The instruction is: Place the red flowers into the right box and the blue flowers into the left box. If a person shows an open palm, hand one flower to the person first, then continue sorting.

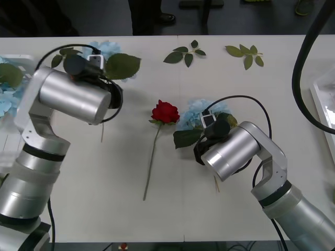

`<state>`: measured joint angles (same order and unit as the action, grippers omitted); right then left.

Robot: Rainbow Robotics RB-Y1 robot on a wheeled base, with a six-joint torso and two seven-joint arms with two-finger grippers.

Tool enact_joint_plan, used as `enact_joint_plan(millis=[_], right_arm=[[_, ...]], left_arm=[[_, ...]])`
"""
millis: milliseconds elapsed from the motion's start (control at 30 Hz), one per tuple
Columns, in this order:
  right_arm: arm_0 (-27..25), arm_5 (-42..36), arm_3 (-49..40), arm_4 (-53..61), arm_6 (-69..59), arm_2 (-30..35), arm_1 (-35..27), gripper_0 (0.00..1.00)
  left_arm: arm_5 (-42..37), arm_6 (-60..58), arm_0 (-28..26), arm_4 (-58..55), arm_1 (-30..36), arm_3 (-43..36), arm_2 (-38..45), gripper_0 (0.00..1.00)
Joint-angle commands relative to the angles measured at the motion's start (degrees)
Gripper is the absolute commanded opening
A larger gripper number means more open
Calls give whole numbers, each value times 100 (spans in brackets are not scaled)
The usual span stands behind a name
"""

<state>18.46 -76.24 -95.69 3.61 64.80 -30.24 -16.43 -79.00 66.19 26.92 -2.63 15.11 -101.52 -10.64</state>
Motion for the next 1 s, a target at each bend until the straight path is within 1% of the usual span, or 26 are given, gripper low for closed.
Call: enact_joint_plan(millis=[33, 200, 233, 267, 333, 367, 567, 700, 767, 833, 867, 1000], right_arm=[[44, 74, -108, -115, -178, -26, 43, 0], [44, 74, -318, -115, -117, 0, -106, 0], [44, 74, -318, -115, -117, 0, -106, 0], [35, 48, -556, -10, -46, 27, -264, 0], [18, 30, -758, 157, 138, 97, -387, 0], [-9, 30, -934, 377, 367, 229, -458, 0], [-193, -110, -1663, 1467, 1298, 1046, -563, 0], [-193, -488, -2120, 2319, 1808, 1670, -519, 0], [-184, -664, -2322, 2935, 2107, 2101, -422, 0], [-184, -717, -2410, 3365, 2300, 2391, -361, 0], [-167, -725, -2428, 3893, 2476, 2663, -291, 0], [-114, -717, -2428, 5202, 2836, 3243, -176, 0]], left_arm=[[-520, 790, 182, -431, 599, -606, 712, 0], [-968, 1520, 182, -932, 1117, -800, 1661, 0], [-968, 1520, 182, -932, 1117, -800, 1661, 0], [-1030, 1880, 182, -1117, 1346, -782, 2048, 0], [-1091, 2196, 182, -1249, 1539, -747, 2373, 0], [-1135, 2425, 182, -1381, 1680, -685, 2655, 0], [-1003, 3409, 138, -1899, 2110, -228, 3533, 0], [-379, 3893, -82, -2251, 2348, 185, 3806, 0], [166, 4060, -328, -2488, 2479, 413, 3832, 0], [517, 4148, -486, -2664, 2550, 536, 3832, 0], [816, 4235, -645, -2848, 2611, 659, 3832, 0], [1546, 4622, -1093, -3402, 2717, 976, 3876, 0]])
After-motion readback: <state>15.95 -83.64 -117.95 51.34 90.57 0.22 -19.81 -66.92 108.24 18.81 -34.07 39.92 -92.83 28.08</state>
